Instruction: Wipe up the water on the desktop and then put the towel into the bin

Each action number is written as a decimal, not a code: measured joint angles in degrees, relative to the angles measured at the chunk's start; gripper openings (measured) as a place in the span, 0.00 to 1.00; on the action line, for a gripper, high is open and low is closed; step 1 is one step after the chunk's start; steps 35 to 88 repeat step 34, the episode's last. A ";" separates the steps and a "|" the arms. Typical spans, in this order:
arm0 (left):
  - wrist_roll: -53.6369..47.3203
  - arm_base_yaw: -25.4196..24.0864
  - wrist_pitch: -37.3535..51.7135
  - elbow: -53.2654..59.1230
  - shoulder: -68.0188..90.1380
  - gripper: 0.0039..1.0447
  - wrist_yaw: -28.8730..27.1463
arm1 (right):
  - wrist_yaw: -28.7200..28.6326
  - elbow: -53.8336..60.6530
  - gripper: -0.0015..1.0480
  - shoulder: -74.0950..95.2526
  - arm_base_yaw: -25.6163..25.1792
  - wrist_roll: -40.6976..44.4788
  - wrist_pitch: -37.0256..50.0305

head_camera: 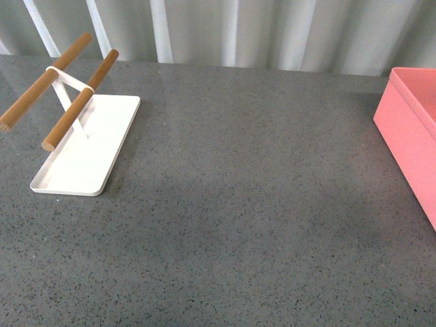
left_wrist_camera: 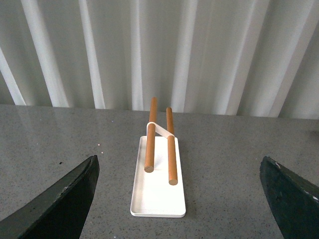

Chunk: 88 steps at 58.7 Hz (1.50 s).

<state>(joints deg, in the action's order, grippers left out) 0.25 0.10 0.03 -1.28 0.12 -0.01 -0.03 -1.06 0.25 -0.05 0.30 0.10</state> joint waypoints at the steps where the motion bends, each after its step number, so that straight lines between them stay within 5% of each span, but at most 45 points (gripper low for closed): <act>1: 0.00 0.00 0.00 0.00 0.00 0.94 0.00 | 0.00 0.00 0.93 0.00 -0.02 -0.02 0.00; 88: 0.00 0.00 0.00 0.00 0.00 0.94 0.00 | 0.00 0.00 0.93 0.00 0.00 -0.13 0.00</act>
